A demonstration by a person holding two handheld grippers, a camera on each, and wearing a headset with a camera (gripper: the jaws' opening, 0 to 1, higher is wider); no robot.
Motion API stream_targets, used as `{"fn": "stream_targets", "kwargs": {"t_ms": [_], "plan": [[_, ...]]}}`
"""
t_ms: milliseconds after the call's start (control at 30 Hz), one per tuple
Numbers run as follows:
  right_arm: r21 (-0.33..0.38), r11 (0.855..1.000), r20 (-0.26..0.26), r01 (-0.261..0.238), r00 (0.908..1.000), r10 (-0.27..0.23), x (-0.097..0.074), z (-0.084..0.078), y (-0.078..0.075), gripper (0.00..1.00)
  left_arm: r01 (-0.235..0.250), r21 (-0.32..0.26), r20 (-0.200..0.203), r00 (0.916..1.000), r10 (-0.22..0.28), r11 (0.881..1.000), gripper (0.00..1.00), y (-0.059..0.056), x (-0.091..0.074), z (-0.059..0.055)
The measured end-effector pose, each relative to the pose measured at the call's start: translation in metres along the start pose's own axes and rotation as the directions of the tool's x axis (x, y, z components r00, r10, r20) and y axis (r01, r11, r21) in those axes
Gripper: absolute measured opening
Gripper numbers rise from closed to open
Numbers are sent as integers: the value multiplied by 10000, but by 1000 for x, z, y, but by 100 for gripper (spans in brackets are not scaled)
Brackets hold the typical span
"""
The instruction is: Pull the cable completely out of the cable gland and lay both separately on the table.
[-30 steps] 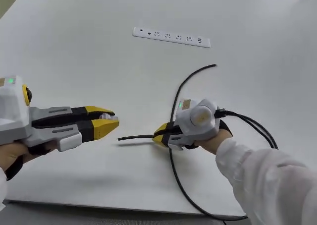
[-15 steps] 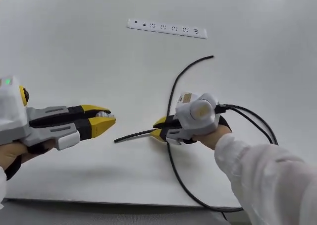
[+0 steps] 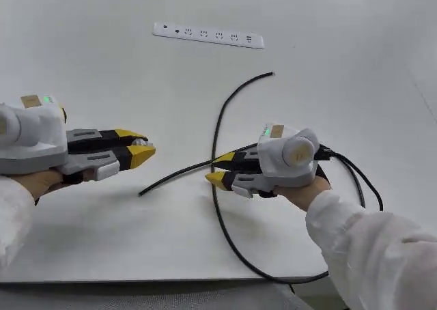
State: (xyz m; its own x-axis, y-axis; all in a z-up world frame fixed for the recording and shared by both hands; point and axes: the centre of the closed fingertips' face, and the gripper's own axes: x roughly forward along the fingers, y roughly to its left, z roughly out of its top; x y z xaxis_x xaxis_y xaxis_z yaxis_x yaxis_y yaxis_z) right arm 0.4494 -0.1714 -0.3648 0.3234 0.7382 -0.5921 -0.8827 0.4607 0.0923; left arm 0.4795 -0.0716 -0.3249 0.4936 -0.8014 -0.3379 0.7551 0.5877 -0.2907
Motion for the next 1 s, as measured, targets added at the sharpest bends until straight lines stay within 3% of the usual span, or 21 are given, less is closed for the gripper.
{"fn": "stream_targets", "kwargs": {"t_ms": [100, 167, 233, 467, 633, 733, 800, 967, 1000], "plan": [[445, 9985, 345, 313, 9989, -328, -13, 2, -4, 14, -357, -38, -107, 9993, 357, 9994, 17, 14, 10, -11], [736, 9960, 541, 498, 9971, -539, -23, 3, -8, 14, -420, 152, -539, 9976, 428, 9990, 17, 18, 16, -23], [928, 9937, 692, 624, 9952, -690, -30, 2, -12, 14, -405, 382, -881, 9952, 437, 9984, 17, 20, 20, -34], [1942, 9740, 990, 1167, 9855, -1378, -51, -8, -24, 14, -373, 563, -1468, 9881, 452, 9977, 17, 22, 26, -53], [2426, 9604, 1222, 1369, 9778, -1702, -60, -11, -25, 14, -447, 579, -2039, 9774, 557, 9973, 17, 23, 23, -70], [2686, 9515, 1498, 1499, 9693, -1950, -65, -7, -26, 14, -599, 650, -2079, 9755, 723, 9961, 17, 25, 20, -75], [2857, 9451, 1629, 1588, 9638, -2112, -69, -5, -26, 14, -606, 663, -1861, 9799, 719, 9960, 17, 25, 21, -73], [3116, 9335, 1762, 1777, 9545, -2405, -76, -5, -28, 15, -651, 830, -1869, 9791, 797, 9944, 17, 25, 21, -73], [3284, 9270, 1877, 1813, 9493, -2522, -79, -4, -29, 16, -650, 774, -1835, 9799, 783, 9949, 17, 25, 21, -73]]}}
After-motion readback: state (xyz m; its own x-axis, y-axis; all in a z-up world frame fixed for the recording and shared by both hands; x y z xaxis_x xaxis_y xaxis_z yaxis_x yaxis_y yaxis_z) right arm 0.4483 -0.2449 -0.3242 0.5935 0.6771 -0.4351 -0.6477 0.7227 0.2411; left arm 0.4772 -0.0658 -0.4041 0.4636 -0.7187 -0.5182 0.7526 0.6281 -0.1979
